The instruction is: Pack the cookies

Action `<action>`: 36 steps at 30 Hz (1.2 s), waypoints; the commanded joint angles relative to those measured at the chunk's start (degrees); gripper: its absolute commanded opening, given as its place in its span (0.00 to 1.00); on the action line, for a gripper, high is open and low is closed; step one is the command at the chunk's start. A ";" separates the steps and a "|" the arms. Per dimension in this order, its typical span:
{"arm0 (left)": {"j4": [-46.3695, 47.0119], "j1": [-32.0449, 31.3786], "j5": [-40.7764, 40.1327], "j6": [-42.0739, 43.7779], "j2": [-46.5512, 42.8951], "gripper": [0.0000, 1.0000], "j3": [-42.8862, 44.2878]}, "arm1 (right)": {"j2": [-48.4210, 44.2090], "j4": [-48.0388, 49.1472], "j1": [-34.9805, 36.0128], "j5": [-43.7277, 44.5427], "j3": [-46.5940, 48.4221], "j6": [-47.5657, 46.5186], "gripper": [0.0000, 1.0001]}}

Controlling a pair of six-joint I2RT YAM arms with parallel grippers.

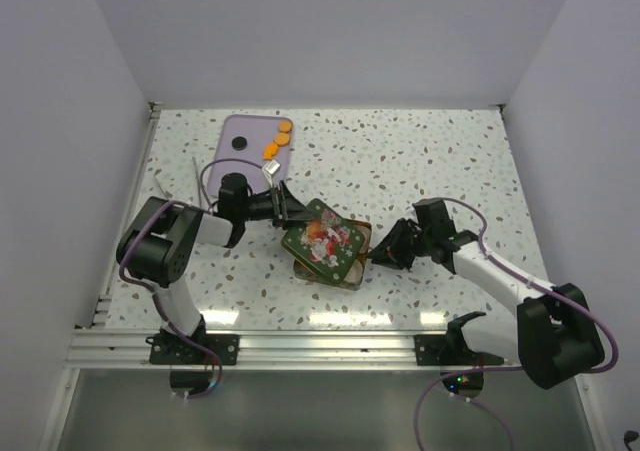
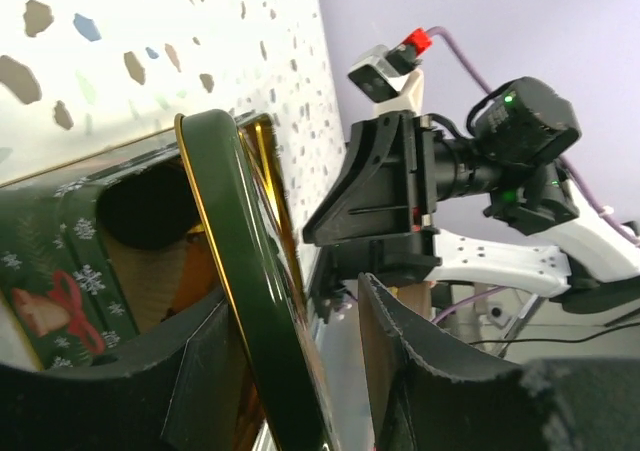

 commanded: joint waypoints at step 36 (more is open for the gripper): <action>-37.93 0.14 -18.95 25.73 -12.12 0.59 -3.16 | 1.69 -6.66 -0.10 2.71 1.67 -6.24 0.27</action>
